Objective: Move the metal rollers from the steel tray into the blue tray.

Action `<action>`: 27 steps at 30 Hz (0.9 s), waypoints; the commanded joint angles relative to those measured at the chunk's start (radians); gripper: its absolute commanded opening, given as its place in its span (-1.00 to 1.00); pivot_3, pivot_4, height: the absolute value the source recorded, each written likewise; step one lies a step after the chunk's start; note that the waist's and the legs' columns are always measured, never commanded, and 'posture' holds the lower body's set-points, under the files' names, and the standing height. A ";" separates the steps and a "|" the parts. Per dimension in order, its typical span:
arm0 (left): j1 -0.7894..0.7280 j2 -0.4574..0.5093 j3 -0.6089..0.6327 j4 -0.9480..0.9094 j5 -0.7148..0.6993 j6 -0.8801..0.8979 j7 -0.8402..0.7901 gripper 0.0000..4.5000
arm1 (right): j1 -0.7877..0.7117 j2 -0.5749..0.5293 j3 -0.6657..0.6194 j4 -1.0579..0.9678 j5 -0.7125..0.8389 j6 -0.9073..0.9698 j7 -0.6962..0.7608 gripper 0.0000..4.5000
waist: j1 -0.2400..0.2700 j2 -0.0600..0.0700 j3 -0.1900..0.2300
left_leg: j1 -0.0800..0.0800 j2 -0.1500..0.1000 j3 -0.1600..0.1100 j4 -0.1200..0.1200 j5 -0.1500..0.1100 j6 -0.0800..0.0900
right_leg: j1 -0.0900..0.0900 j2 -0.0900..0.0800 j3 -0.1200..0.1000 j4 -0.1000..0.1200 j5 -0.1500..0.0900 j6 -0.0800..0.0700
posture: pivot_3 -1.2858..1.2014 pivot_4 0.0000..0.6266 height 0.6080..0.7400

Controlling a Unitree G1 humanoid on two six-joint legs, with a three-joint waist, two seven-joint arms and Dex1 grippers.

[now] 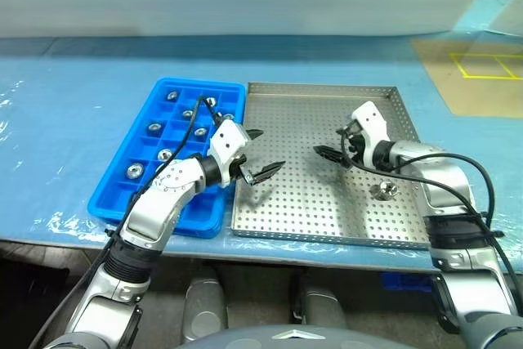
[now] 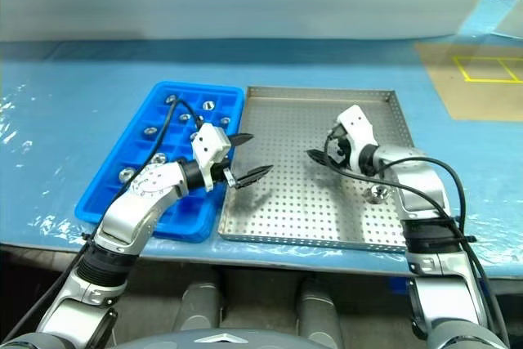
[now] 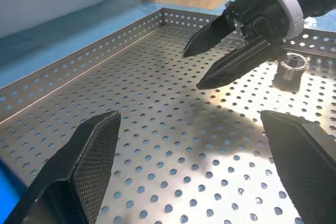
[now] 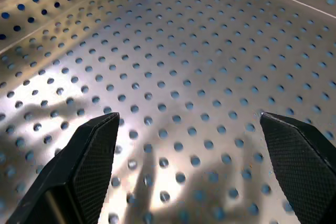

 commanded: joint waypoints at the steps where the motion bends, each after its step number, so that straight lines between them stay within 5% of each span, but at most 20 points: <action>1: -0.048 -0.021 -0.013 0.038 -0.004 -0.047 -0.041 1.00 | 0.065 -0.037 -0.080 -0.134 0.046 0.058 -0.030 0.94 | -0.005 0.000 0.000 | 0.001 0.000 0.000 0.000 0.000 0.000 | 0.000 0.000 0.001 0.000 0.000 0.000 | -0.08 -0.52 1.00; 14: -0.118 -0.078 -0.049 0.147 0.000 -0.093 -0.140 1.00 | 0.279 -0.034 -0.224 -0.399 0.175 0.179 -0.137 0.94 | -0.058 0.000 0.000 | 0.002 0.000 0.003 0.000 -0.002 0.004 | 0.001 0.001 0.003 -0.002 0.000 0.000 | -0.21 -0.52 1.00; 27: -0.143 -0.107 -0.055 0.196 0.004 -0.109 -0.194 1.00 | 0.425 -0.037 -0.249 -0.454 0.210 0.230 -0.223 0.94 | -0.083 0.001 0.000 | 0.003 0.000 0.005 0.000 -0.004 0.007 | 0.002 0.001 0.002 -0.005 0.000 0.000 | -0.27 -0.52 1.00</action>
